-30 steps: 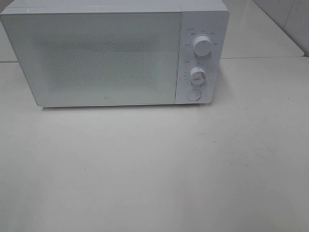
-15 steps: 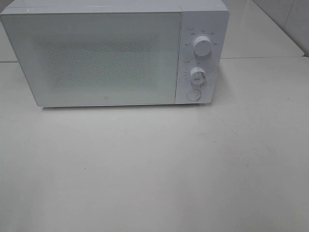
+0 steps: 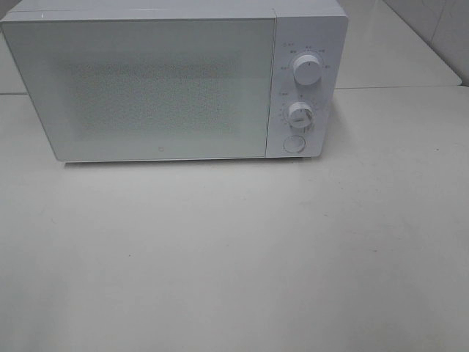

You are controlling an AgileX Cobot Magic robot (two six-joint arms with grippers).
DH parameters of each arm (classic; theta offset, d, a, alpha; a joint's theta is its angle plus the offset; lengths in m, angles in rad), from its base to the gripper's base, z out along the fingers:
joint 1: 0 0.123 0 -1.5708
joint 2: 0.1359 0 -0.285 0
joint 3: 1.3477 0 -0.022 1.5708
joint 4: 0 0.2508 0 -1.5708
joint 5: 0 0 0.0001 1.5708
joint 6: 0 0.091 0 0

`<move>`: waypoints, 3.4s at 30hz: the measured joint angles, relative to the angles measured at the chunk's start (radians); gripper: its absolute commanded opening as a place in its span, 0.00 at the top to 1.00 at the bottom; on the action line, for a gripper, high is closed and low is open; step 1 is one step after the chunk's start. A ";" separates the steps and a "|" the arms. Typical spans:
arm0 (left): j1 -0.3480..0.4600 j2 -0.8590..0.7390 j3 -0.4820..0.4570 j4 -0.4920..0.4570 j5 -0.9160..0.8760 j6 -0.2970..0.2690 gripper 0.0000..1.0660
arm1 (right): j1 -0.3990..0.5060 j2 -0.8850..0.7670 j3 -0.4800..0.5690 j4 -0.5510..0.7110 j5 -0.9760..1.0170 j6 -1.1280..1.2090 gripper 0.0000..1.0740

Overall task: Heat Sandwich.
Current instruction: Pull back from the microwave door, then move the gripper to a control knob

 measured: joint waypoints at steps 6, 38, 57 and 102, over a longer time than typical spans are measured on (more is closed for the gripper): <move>0.000 0.000 0.000 0.000 0.000 0.000 0.05 | 0.000 0.088 0.000 0.000 -0.087 0.000 0.29; 0.000 0.000 0.000 0.000 0.000 0.000 0.05 | 0.000 0.545 0.000 0.004 -0.575 0.001 0.29; 0.000 0.000 0.000 0.000 0.000 0.000 0.05 | 0.000 0.897 0.099 0.004 -1.175 0.026 0.29; 0.000 0.000 0.000 0.000 0.000 0.000 0.05 | 0.612 1.591 0.189 0.754 -2.041 -0.283 0.29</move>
